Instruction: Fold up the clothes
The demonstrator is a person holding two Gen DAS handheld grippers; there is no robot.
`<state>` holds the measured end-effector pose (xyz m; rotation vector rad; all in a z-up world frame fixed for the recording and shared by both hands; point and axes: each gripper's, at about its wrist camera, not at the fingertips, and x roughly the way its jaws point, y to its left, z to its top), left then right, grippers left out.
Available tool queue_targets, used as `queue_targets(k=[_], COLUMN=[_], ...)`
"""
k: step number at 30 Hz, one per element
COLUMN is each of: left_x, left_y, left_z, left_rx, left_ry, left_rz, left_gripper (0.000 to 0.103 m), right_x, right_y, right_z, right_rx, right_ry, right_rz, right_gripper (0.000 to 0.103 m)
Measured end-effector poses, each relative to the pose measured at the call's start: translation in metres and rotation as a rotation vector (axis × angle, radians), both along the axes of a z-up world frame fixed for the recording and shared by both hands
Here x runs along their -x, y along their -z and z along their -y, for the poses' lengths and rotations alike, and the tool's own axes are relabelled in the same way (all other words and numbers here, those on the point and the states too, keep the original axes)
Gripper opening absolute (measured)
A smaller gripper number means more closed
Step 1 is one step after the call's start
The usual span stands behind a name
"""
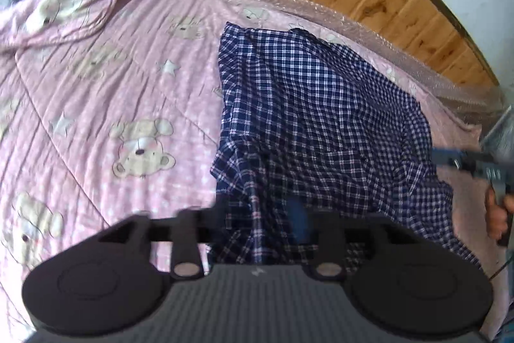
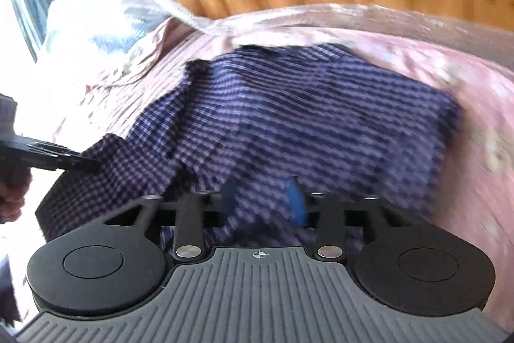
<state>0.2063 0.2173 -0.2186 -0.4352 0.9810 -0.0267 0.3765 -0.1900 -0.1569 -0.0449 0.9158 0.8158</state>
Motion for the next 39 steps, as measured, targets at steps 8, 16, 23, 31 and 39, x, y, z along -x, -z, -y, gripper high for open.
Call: queue_targets(k=[8, 16, 23, 31, 39], left_x=[-0.012, -0.026, 0.002, 0.03, 0.013], left_y=[0.0, 0.021, -0.028, -0.032, -0.027], left_z=[0.024, 0.013, 0.004, 0.04, 0.028], left_rx=[-0.007, -0.093, -0.168, -0.095, -0.07], left_ry=[0.11, 0.136, -0.025, 0.044, 0.133], left_rz=[0.032, -0.042, 0.056, 0.056, -0.017], left_gripper=[0.002, 0.004, 0.053, 0.053, 0.062], right_x=[0.053, 0.065, 0.074, 0.068, 0.008], right_y=[0.037, 0.043, -0.004, -0.019, 0.004], right_z=[0.088, 0.077, 0.076, -0.034, -0.058], right_rx=[0.007, 0.088, 0.163, 0.119, 0.098], right_ry=[0.233, 0.266, 0.311, -0.091, -0.148], right_rz=[-0.21, -0.091, 0.027, 0.001, -0.118], right_gripper=[0.047, 0.003, 0.015, 0.015, 0.034])
